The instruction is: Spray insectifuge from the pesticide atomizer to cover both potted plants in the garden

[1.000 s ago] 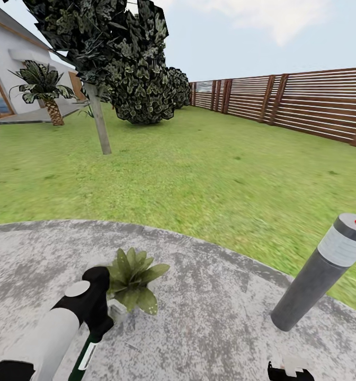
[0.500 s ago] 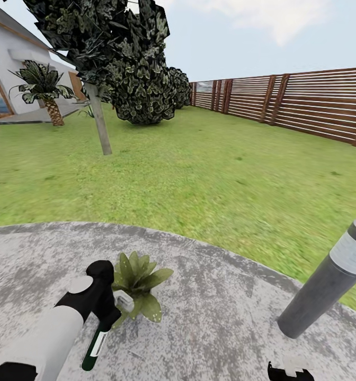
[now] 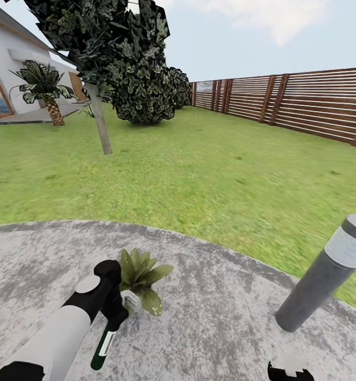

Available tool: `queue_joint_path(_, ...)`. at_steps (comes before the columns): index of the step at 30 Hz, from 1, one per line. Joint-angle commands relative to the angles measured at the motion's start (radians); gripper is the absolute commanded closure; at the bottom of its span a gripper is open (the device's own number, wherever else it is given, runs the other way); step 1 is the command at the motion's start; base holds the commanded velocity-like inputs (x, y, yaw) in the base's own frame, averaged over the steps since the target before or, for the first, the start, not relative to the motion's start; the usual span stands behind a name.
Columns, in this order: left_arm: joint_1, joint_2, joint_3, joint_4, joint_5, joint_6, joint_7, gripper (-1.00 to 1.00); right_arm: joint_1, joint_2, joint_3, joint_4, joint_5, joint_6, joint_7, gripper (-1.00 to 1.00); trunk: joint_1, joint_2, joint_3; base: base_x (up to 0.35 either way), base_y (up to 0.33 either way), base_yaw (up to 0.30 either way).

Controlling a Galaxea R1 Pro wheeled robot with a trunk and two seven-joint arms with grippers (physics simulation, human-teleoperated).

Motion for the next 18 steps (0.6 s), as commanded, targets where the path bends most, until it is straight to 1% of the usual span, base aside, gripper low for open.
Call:
queue_joint_path(1, 0.000, 0.001, 0.000, -0.001, -0.010, 0.011, -0.010, 1.00, -0.001, 0.000, -0.007, 0.002, 0.011, -0.004, -0.005, -1.00, -0.001, 0.000, -0.001, -0.324, 0.022, 0.000)
queue_joint_path(4, 0.000, 0.002, 0.000, -0.001, -0.010, 0.012, -0.010, 1.00, -0.001, 0.000, -0.007, 0.002, 0.011, -0.004, -0.005, -1.00, -0.001, 0.000, -0.001, -0.282, 0.162, 0.000)
queue_joint_path(8, 0.000, 0.001, -0.001, -0.001, -0.010, 0.012, -0.001, 1.00, -0.001, 0.000, -0.007, 0.002, 0.011, -0.004, -0.005, -1.00, -0.001, 0.000, -0.001, -0.074, 0.299, 0.000)
queue_joint_path(11, 0.000, 0.001, -0.001, -0.002, -0.011, 0.013, 0.004, 1.00, -0.001, 0.000, -0.007, 0.002, 0.011, -0.004, -0.005, -1.00, -0.001, 0.000, -0.001, 0.098, 0.328, 0.000)
queue_joint_path(14, -0.002, 0.002, -0.001, -0.005, -0.014, 0.013, 0.006, 1.00, -0.001, 0.000, -0.007, 0.002, 0.011, -0.004, -0.005, -1.00, -0.001, 0.000, -0.001, 0.191, 0.282, 0.000)
queue_joint_path(18, -0.001, 0.001, -0.002, -0.004, -0.018, 0.013, 0.006, 1.00, -0.001, 0.000, -0.007, 0.002, 0.011, -0.004, -0.005, -1.00, -0.001, 0.000, -0.001, 0.204, 0.178, 0.000)
